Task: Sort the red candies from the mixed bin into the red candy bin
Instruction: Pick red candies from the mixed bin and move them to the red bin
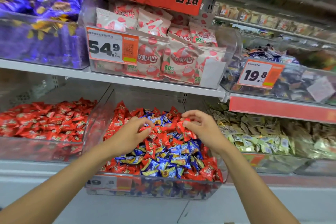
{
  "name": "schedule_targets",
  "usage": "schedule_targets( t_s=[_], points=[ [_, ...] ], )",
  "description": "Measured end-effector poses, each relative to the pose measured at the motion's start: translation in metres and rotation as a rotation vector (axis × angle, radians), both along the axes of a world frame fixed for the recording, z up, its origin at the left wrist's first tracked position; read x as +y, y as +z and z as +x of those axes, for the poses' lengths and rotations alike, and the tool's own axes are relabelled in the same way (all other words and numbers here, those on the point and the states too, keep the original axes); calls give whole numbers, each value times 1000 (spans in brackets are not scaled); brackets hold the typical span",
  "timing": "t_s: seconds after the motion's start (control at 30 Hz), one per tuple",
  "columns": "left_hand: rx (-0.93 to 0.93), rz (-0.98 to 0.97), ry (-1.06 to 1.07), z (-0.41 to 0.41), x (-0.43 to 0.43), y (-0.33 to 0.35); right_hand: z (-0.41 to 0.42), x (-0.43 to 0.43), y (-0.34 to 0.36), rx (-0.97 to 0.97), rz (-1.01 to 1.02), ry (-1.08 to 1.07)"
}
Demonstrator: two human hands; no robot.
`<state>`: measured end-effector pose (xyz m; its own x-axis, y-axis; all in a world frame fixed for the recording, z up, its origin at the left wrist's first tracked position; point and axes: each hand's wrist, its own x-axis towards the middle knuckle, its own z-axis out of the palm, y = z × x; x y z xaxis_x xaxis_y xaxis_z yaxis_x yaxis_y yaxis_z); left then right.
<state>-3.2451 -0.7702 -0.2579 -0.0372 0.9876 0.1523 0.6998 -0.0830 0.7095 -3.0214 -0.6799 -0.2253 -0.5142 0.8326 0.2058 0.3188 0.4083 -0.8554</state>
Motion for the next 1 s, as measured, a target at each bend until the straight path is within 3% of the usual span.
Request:
schedule_targets(
  t_s=[0.27, 0.37, 0.5, 0.63, 0.8, 0.9, 1.0],
  points=[
    [75, -136, -108, 18, 14, -10, 4, 1, -3, 43, 1, -69],
    [93, -42, -90, 22, 17, -13, 6, 2, -5, 31, -16, -85],
    [-64, 57, -45, 17, 18, -9, 3, -3, -5, 14, -61, -107],
    [-52, 56, 12, 5, 20, -6, 2, -8, -1, -119, 136, -48],
    [81, 45, 17, 9, 25, -10, -4, -10, -15, -495, 279, 87],
    [134, 47, 73, 13, 30, -8, -1, -8, -12, -356, 225, 52],
    [68, 50, 40, 12, 37, -7, 7, -5, -4, -191, 156, -32]
  ],
)
